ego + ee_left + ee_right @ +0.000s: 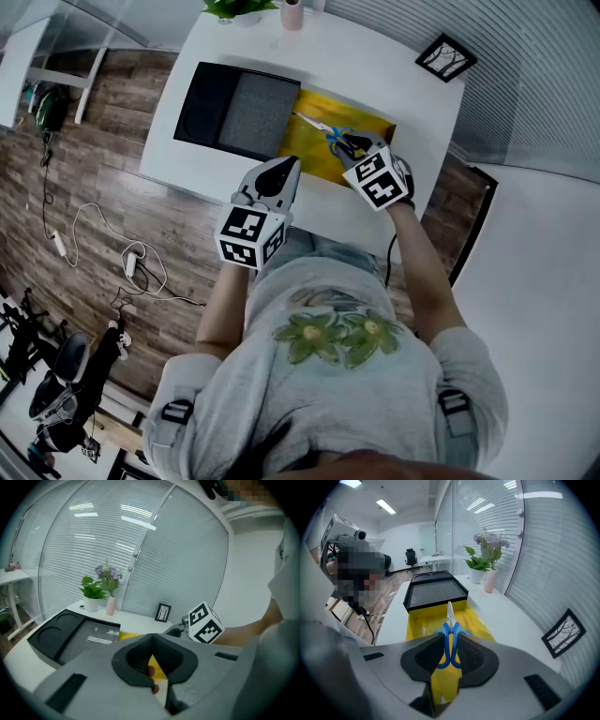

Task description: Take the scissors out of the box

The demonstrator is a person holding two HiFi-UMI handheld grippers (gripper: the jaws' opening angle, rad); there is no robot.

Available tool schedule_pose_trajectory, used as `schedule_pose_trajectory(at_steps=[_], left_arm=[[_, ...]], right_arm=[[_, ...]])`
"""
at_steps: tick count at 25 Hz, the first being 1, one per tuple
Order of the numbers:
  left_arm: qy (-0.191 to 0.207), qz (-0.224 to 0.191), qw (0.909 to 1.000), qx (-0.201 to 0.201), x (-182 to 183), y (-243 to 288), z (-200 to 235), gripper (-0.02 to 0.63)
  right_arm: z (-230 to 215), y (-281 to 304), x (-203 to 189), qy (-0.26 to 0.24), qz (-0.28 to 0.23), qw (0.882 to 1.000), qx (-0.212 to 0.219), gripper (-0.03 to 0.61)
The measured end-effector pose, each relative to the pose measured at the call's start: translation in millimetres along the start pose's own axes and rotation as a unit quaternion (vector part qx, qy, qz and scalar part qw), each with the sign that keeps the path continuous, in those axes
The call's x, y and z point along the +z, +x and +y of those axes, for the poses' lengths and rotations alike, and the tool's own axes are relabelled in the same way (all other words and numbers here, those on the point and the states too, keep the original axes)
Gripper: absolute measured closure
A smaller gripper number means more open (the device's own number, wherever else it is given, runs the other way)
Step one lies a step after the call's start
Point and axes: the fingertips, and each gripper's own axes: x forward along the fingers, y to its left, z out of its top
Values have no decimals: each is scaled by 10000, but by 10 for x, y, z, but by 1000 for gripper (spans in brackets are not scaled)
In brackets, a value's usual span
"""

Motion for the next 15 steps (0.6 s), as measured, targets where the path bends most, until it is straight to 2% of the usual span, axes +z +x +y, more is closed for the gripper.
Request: schedule_pose_trajectory(at_steps=[15], left_arm=[[107,-30,9999,-65,41,-70,-88,606]], right_arm=[[72,-334,214,-23,-422,9991,-100,494]])
